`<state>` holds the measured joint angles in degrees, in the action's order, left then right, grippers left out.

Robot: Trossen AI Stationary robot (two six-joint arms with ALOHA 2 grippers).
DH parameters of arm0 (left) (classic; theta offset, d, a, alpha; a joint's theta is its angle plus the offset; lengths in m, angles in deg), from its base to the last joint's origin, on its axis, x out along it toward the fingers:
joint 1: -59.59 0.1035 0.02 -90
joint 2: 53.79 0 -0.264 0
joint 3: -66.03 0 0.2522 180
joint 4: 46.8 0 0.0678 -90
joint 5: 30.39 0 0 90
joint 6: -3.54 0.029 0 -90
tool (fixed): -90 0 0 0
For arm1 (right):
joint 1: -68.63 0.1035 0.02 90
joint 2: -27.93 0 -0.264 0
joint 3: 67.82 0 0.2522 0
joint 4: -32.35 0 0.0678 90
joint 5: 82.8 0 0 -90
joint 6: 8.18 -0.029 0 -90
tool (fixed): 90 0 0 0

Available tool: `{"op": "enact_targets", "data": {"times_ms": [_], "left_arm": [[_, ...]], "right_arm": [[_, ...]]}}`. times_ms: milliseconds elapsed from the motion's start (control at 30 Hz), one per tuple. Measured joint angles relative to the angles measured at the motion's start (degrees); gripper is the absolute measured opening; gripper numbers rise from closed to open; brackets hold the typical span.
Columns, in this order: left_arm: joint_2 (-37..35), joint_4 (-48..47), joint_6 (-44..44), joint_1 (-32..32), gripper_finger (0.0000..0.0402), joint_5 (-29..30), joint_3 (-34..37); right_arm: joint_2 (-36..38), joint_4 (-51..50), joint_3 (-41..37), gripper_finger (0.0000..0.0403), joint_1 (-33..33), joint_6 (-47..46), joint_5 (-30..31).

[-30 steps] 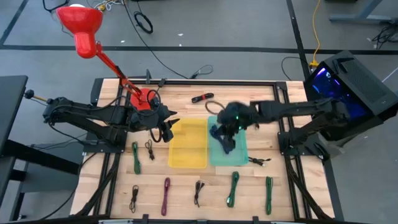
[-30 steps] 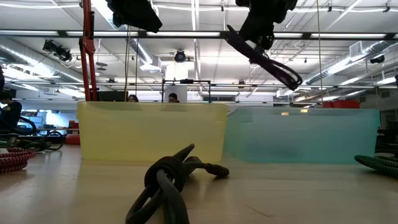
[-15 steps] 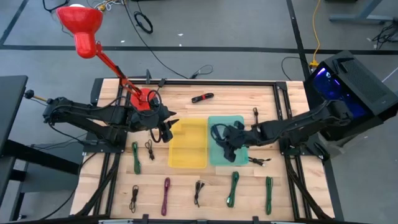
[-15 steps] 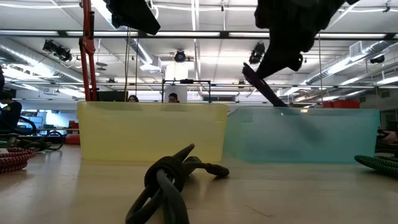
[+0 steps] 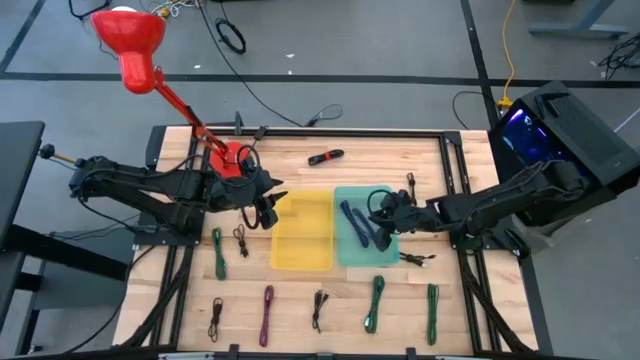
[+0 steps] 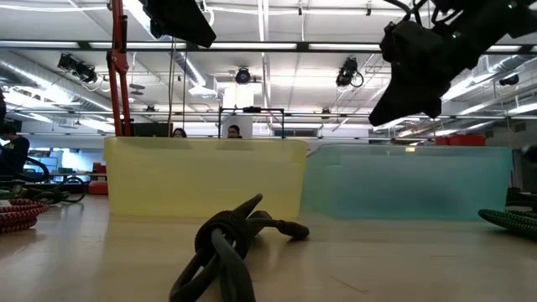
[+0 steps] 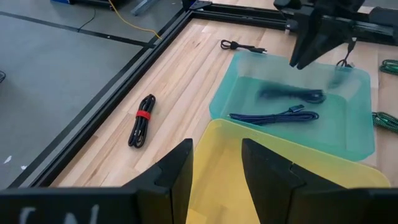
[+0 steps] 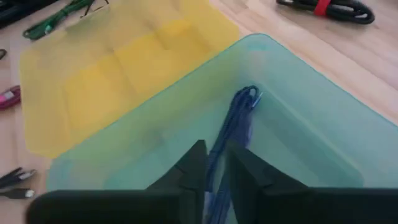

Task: Pick & Place USB Port
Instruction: Put the blue charger cable into the green bin, then put the black charger cable into the yellow bin

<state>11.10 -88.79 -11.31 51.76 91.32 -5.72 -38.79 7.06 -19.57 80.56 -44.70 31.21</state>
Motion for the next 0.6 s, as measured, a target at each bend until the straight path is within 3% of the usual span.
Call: {"op": "enact_targets", "data": {"times_ms": [267,467,600], "left_arm": [[0.0,0.1,-0.9,0.0,0.0142,0.1,0.0],[0.0,0.1,-1.1,0.0,0.0142,0.2,0.0],[0.0,0.1,-1.1,0.0,0.0142,0.4,0.0]], "right_arm": [[4.8,2.5,-1.9,0.0151,-2.4,6.9,10.4],[7.6,1.5,-1.9,0.0187,-8.6,12.0,7.9],[8.6,-5.6,-1.9,0.0191,-13.7,12.1,7.4]]}}
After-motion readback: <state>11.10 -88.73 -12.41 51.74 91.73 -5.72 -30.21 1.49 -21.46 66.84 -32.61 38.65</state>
